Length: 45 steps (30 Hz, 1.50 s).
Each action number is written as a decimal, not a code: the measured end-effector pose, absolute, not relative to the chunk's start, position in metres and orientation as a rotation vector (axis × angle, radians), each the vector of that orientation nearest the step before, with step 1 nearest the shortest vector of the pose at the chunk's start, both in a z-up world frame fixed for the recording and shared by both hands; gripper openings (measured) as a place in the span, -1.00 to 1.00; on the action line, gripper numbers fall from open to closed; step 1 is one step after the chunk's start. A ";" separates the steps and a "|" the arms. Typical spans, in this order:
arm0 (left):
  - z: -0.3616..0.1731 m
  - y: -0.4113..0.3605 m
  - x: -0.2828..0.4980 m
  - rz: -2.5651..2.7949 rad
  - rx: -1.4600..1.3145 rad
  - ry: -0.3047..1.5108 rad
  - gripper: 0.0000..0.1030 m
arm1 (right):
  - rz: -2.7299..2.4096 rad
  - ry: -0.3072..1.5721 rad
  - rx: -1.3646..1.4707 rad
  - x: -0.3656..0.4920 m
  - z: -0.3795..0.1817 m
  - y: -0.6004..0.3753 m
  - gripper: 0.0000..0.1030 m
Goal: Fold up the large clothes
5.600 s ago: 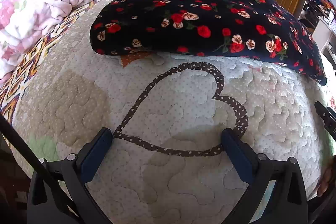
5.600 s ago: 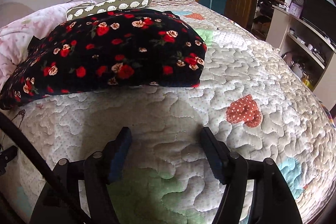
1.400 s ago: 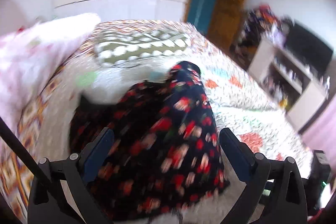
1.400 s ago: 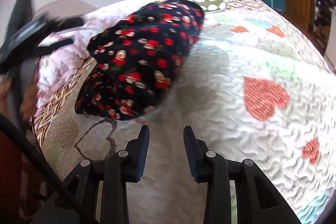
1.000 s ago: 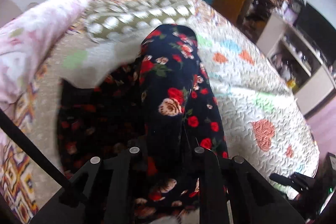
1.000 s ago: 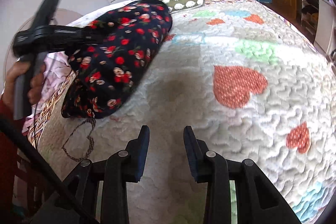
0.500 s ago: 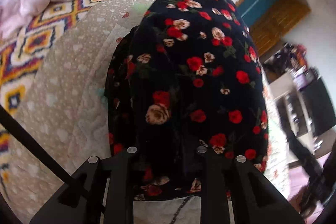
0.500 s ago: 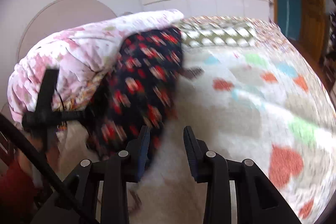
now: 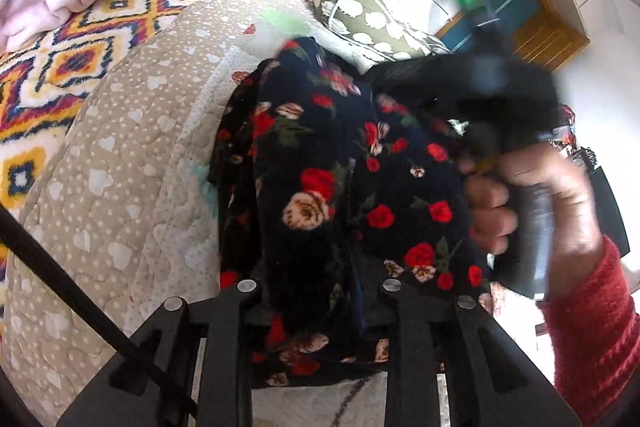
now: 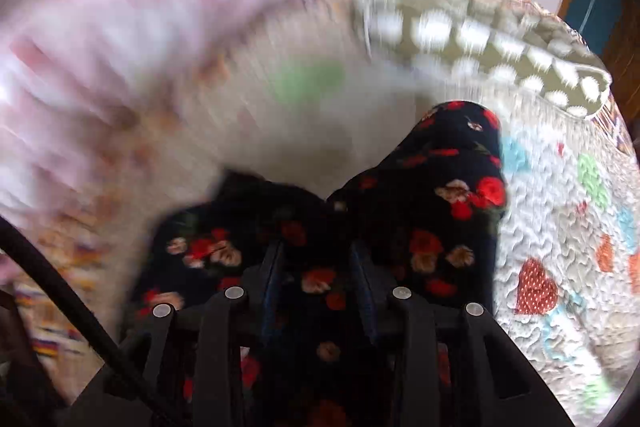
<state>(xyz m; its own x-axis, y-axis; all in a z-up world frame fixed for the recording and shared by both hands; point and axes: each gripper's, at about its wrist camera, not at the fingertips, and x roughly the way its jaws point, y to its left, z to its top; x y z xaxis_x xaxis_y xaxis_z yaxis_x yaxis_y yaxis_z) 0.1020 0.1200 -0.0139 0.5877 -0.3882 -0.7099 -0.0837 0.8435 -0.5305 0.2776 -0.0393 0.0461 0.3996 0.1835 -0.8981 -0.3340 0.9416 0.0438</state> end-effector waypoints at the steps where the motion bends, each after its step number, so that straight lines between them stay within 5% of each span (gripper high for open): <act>1: -0.015 0.120 0.103 -0.182 -0.553 0.937 -0.48 | 0.309 1.102 -0.202 0.277 0.039 -0.033 -0.28; 9: 0.002 0.124 0.086 -0.157 -0.556 0.932 -0.37 | 0.285 1.022 -0.235 0.260 0.041 -0.030 -0.28; 15: 0.054 0.126 0.060 -0.110 -0.454 0.840 -0.03 | 0.353 0.805 -0.176 0.221 0.115 -0.065 -0.25; 19: 0.062 0.122 0.079 -0.062 -0.395 0.824 0.02 | 0.371 0.740 -0.134 0.177 0.142 -0.095 -0.25; 25: -0.006 0.120 0.123 0.054 -0.382 1.028 0.04 | 0.425 0.901 -0.044 0.163 0.080 -0.112 -0.23; 29: -0.009 0.126 0.118 0.056 -0.415 0.999 0.04 | 0.426 0.892 0.003 0.168 0.062 -0.112 -0.17; 31: -0.006 0.125 0.117 0.050 -0.397 0.998 0.04 | 0.457 0.895 0.031 0.168 0.072 -0.118 -0.08; 32: -0.005 0.124 0.117 0.049 -0.393 0.998 0.04 | 0.505 0.870 0.097 0.165 0.082 -0.131 0.10; 33: -0.005 0.124 0.115 0.046 -0.390 0.997 0.04 | 0.521 0.842 0.152 0.161 0.089 -0.144 0.49; 35: -0.006 0.125 0.110 0.032 -0.395 0.993 0.04 | 0.464 0.773 0.221 0.150 0.097 -0.178 0.83; 38: -0.006 0.124 0.101 -0.001 -0.423 0.996 0.01 | 0.401 0.760 0.266 0.142 0.080 -0.214 0.85; 41: -0.006 0.121 0.093 -0.084 -0.482 1.008 -0.36 | 0.431 0.895 0.315 0.151 0.042 -0.225 0.85; 45: -0.007 0.119 0.080 -0.125 -0.550 1.042 -0.44 | 0.571 0.939 0.509 0.167 0.011 -0.223 0.86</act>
<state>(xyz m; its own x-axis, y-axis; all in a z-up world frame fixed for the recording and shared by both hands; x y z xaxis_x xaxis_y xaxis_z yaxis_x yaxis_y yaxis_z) 0.0803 0.1187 -0.0075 0.5105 -0.3523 -0.7844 -0.1569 0.8587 -0.4879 0.1666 -0.2233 0.0106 0.4667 0.6522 -0.5974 -0.2299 0.7417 0.6301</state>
